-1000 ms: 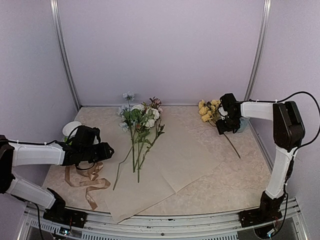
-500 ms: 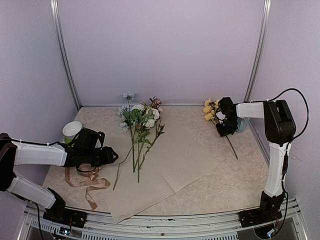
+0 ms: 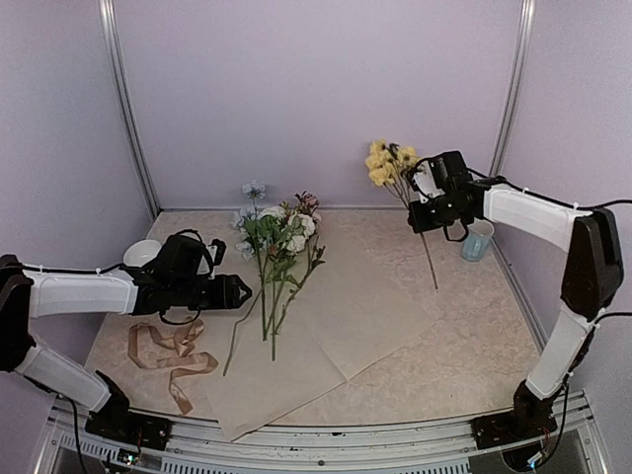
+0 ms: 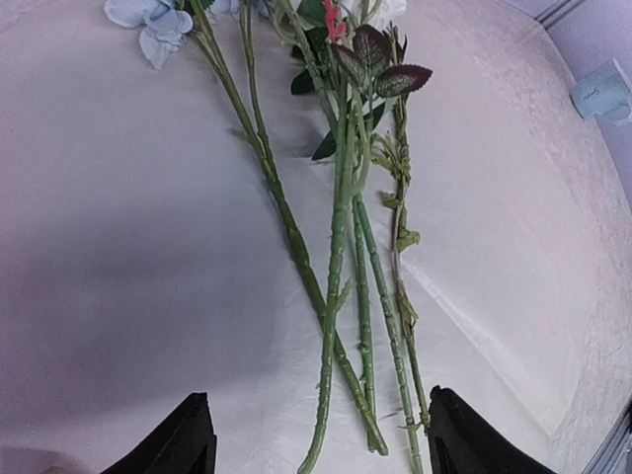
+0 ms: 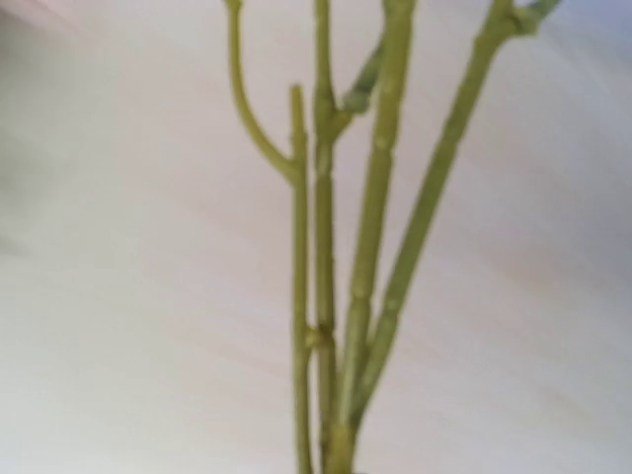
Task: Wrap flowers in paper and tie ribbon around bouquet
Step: Pick up the fake flower from the center of the board, then place the fake flower on the flattened wrapping paper.
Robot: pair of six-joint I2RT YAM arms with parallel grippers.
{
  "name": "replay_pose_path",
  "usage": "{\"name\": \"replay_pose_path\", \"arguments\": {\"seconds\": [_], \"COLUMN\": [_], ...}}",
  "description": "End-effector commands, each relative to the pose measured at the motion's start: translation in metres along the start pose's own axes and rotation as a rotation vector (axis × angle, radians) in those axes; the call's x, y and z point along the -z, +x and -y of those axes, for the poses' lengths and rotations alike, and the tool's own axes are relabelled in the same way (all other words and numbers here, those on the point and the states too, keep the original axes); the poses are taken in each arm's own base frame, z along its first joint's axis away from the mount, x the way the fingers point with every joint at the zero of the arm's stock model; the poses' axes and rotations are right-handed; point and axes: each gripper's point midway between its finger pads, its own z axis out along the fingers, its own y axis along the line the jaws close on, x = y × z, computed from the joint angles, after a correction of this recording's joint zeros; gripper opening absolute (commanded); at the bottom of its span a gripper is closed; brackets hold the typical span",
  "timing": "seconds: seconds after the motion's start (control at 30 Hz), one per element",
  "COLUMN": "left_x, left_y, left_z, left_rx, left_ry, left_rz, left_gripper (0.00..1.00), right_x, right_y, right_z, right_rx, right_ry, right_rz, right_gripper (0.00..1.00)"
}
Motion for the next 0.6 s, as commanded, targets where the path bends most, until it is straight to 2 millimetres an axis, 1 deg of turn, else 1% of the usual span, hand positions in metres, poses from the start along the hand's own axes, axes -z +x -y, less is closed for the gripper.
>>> {"name": "replay_pose_path", "arguments": {"seconds": [0.0, 0.03, 0.07, 0.17, 0.27, 0.33, 0.4, 0.47, 0.57], "left_x": [-0.02, -0.026, -0.031, -0.046, -0.054, -0.058, -0.063, -0.066, -0.069], "left_y": [0.004, 0.004, 0.005, 0.006, 0.007, 0.01, 0.015, 0.019, 0.021], "left_z": [0.006, 0.007, 0.008, 0.007, 0.011, 0.011, 0.014, 0.016, 0.017], "left_rx": [-0.086, -0.096, -0.1, -0.142, -0.154, -0.152, -0.145, -0.131, -0.118], "left_ry": [0.039, 0.043, 0.045, 0.036, 0.057, 0.067, 0.093, 0.11, 0.119], "left_rz": [-0.064, -0.081, -0.099, -0.143, -0.163, -0.177, -0.197, -0.21, -0.212], "left_gripper": [0.71, 0.68, 0.64, 0.54, 0.39, 0.35, 0.31, 0.27, 0.15], "right_x": [0.09, 0.093, 0.089, 0.071, 0.055, 0.043, 0.035, 0.027, 0.016], "right_y": [-0.053, -0.054, -0.049, -0.04, -0.029, -0.019, -0.01, -0.005, -0.005], "right_z": [-0.143, -0.16, -0.178, -0.211, -0.231, -0.242, -0.258, -0.273, -0.292], "right_rx": [-0.24, -0.26, -0.266, -0.228, -0.224, -0.257, -0.278, -0.293, -0.323], "right_ry": [-0.696, -0.758, -0.785, -0.797, -0.789, -0.799, -0.84, -0.863, -0.885], "right_rz": [0.348, 0.368, 0.338, 0.261, 0.201, 0.154, 0.11, 0.086, 0.074], "right_gripper": [0.0, 0.0, 0.0, 0.0, 0.0, 0.0, 0.0, 0.0, 0.0]}}
